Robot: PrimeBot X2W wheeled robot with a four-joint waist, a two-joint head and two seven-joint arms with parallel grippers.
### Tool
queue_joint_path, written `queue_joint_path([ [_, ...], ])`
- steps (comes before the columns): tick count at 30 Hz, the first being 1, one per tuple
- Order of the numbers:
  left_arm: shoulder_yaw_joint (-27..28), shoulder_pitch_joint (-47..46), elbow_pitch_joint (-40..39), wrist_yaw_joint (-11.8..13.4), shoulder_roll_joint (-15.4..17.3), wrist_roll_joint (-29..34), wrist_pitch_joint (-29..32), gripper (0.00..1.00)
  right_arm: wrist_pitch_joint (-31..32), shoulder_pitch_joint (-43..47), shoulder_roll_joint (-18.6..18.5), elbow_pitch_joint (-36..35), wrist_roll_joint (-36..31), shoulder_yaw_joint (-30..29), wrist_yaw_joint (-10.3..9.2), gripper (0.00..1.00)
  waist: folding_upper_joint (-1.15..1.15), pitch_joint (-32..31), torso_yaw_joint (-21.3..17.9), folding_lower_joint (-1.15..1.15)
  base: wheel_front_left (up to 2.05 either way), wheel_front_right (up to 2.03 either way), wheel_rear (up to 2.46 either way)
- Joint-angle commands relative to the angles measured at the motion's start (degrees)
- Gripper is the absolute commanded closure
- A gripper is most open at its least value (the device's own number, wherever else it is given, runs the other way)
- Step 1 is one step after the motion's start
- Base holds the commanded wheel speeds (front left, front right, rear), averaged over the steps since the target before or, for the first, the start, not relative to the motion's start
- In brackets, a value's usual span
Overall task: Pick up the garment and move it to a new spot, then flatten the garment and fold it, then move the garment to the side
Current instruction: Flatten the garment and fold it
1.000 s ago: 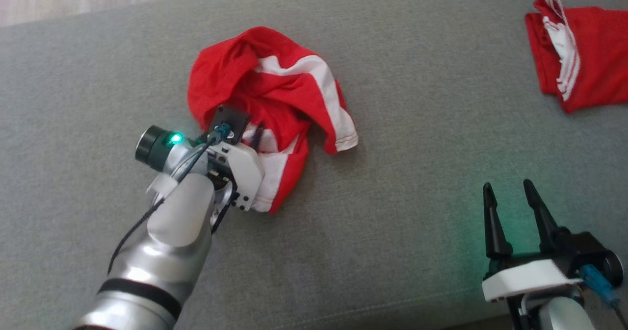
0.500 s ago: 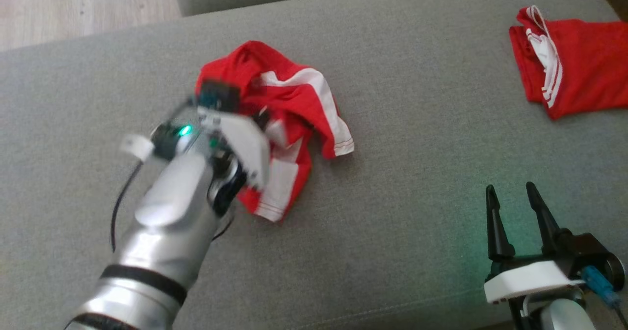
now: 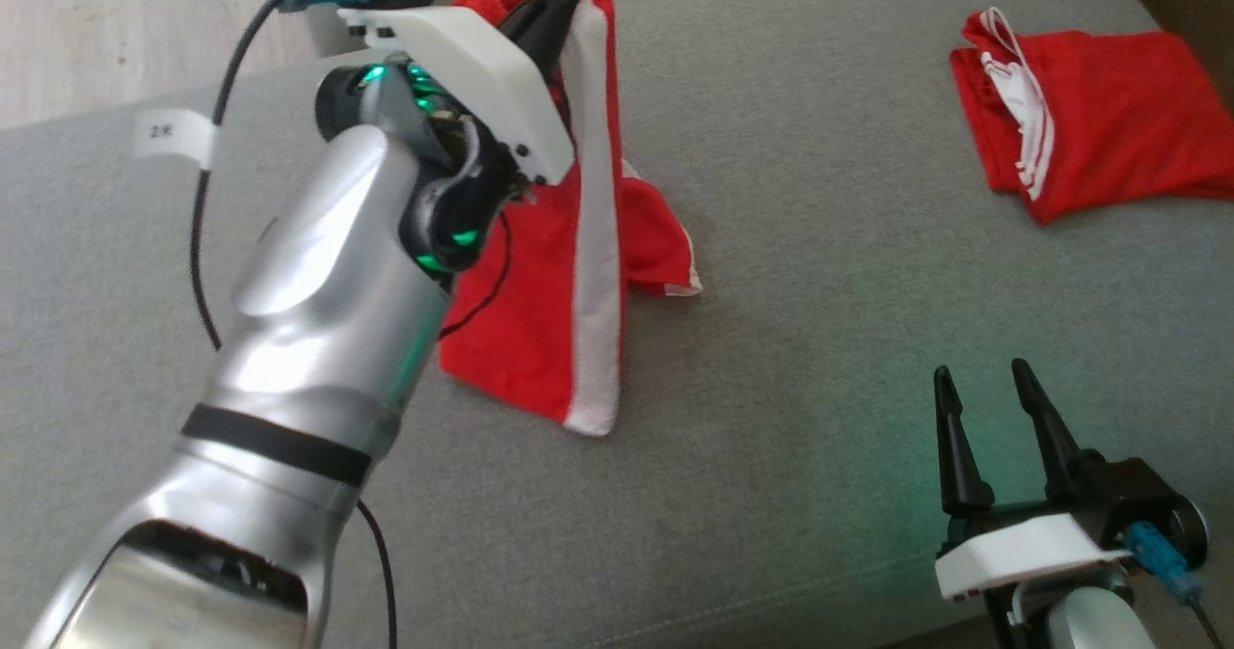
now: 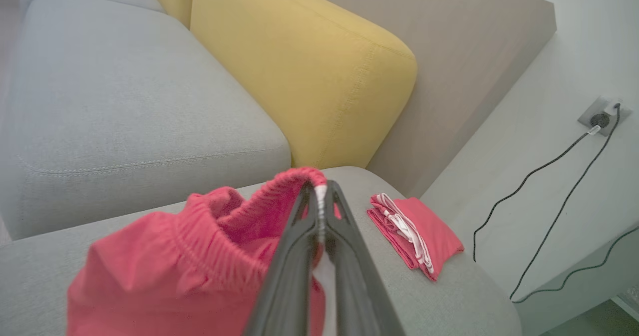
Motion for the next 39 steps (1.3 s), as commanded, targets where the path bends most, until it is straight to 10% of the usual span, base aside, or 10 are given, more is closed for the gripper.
queue_joint_path([
  [1,0.3,-4.0,-2.8,0.9,1.3,-1.0,-1.1,1.00,-0.6,-1.5,-0.5,-1.3,0.2,1.3,0.37,0.00,0.00,-0.2,-0.6,0.00,0.00,0.00,0.00],
  [12,-3.7,-9.5,-5.9,8.8,1.3,-8.3,-12.6,1.00,-0.6,-1.5,-0.5,-0.7,0.7,1.1,0.37,0.00,0.00,-1.2,-2.9,0.00,0.00,0.00,0.00],
  [19,-6.7,-6.8,-8.5,9.4,1.3,-13.3,-18.5,1.00,-0.6,-1.0,-0.5,-1.0,0.7,-0.4,0.37,0.00,0.00,-0.8,-1.6,0.00,0.00,0.00,0.00],
  [33,-5.8,31.3,-28.5,17.5,13.1,-11.6,-21.6,1.00,-0.6,1.2,-0.5,-0.7,-0.7,-2.6,0.37,0.00,0.00,-0.3,8.7,0.00,0.00,0.00,0.00],
  [39,-0.2,43.8,-28.8,14.9,10.8,-9.5,-21.8,1.00,-0.6,0.7,-0.5,-0.4,-1.9,-1.6,0.37,0.00,0.00,-0.2,12.5,0.00,0.00,0.00,0.00],
])
